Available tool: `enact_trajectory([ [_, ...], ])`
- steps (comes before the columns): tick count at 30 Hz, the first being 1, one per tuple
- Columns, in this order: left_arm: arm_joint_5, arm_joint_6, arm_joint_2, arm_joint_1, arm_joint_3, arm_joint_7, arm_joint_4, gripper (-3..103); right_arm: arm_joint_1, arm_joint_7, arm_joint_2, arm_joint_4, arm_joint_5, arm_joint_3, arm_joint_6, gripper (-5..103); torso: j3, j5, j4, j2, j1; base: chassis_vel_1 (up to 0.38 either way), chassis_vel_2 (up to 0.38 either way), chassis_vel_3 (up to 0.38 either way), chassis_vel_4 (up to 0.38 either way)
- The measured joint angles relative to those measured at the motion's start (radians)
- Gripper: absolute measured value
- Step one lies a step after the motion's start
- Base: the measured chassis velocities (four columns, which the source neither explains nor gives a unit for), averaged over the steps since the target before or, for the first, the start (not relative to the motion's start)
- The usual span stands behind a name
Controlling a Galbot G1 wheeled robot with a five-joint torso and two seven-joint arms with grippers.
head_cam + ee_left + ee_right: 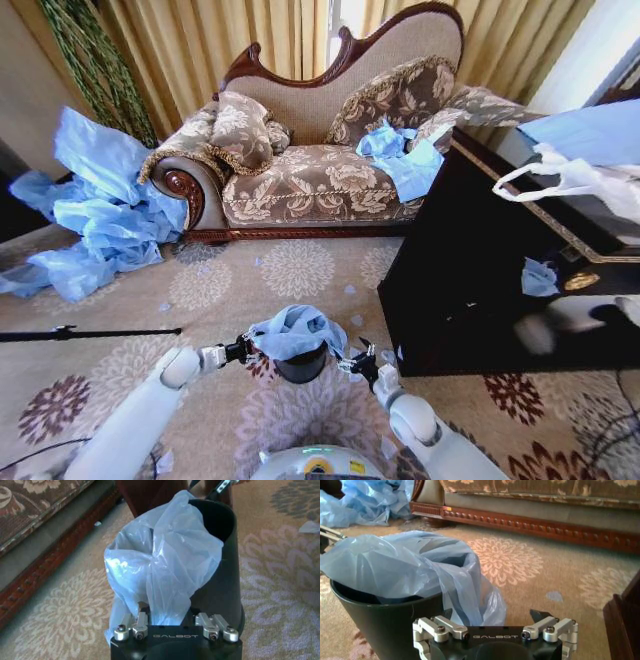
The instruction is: Place a garbage bag over the trash bin.
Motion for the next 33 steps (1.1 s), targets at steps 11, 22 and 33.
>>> enact_trajectory([
  [11,-0.006,0.006,-0.006,0.056,-0.028,-0.001,-0.032,18,0.096,-0.017,0.015,-0.107,-0.065,-0.073,0.048,95,0.000,0.0000,0.0000,0.000,0.000,0.000,0.000,0.000,0.000],
  [22,-0.011,0.006,-0.009,0.099,-0.057,-0.003,-0.057,0,0.102,-0.035,0.009,-0.100,-0.090,-0.098,0.070,57,0.000,0.0000,-0.0002,0.000,0.000,0.000,0.000,0.000,0.000],
  [33,-0.017,0.003,-0.010,0.117,-0.074,-0.004,-0.077,0,0.128,-0.045,0.010,-0.144,-0.107,-0.124,0.098,14,0.000,0.0000,-0.0001,0.000,0.000,0.000,0.000,0.000,0.000],
])
